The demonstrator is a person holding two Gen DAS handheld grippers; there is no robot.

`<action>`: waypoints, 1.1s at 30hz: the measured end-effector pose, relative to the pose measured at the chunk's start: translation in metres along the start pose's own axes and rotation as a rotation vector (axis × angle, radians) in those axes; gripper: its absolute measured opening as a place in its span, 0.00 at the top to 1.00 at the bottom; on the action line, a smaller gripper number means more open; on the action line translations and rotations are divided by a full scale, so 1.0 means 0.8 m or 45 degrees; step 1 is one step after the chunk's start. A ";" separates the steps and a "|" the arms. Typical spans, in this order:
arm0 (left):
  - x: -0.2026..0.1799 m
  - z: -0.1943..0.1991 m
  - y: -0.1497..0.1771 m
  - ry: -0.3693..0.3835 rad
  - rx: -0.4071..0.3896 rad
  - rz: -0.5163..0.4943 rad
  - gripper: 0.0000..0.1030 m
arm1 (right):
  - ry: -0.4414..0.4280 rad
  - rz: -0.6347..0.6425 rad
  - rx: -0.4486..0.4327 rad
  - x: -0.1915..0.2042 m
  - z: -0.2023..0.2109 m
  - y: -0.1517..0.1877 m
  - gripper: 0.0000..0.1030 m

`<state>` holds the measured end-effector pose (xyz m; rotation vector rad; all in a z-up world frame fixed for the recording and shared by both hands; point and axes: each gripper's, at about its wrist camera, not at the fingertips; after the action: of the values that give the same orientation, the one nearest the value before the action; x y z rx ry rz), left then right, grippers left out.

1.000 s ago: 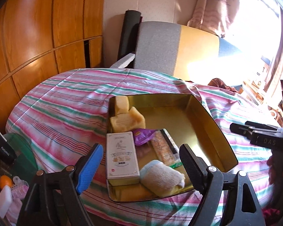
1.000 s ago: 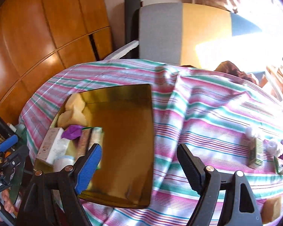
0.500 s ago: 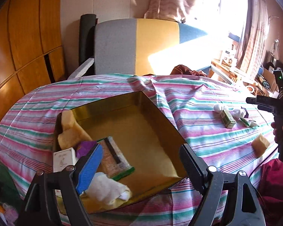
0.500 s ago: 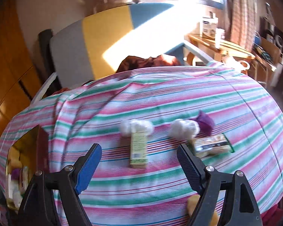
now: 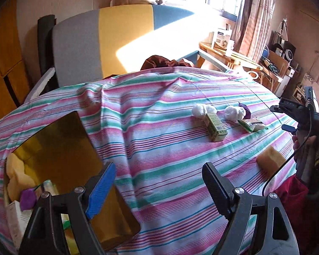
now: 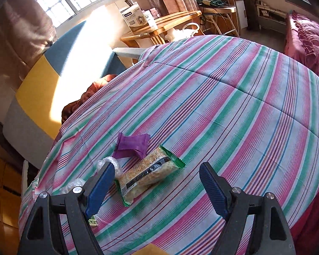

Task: Organize objects
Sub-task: 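Grasp the green-and-white medicine box with the left gripper, then grasp a plastic-wrapped white bundle with the right gripper while the left gripper holds the box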

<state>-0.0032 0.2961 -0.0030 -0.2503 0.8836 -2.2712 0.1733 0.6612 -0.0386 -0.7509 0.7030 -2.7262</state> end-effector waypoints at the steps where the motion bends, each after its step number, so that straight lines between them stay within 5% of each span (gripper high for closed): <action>1: -0.009 -0.010 -0.006 0.013 0.009 -0.013 0.19 | -0.021 -0.011 0.012 -0.001 0.000 0.000 0.19; 13: -0.112 -0.150 -0.069 0.152 0.196 -0.089 0.31 | -0.109 -0.039 0.078 0.003 -0.004 0.005 0.19; 22: -0.149 -0.225 -0.097 0.090 0.246 -0.121 0.31 | -0.153 -0.044 0.129 0.006 -0.013 0.006 0.19; 23: -0.150 -0.234 -0.097 0.090 0.262 -0.121 0.36 | -0.154 -0.040 0.136 0.007 -0.015 0.006 0.19; 25: -0.148 -0.248 -0.092 0.102 0.304 -0.114 0.72 | -0.160 -0.035 0.146 0.007 -0.016 0.007 0.19; 33: -0.124 -0.197 -0.035 0.144 0.211 -0.123 0.71 | -0.154 -0.061 0.132 0.002 -0.014 0.005 0.19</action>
<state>-0.0064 0.4593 -0.0968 -0.0927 0.7480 -2.4531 0.1667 0.6616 -0.0484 -0.9095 0.5204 -2.7077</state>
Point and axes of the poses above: each gripper's, at about its wrist camera, not at the fingertips, and z roughly against the way its jaws point, x to its left, y to its underside, and after that the axes turned 1 degree about -y, right-handed
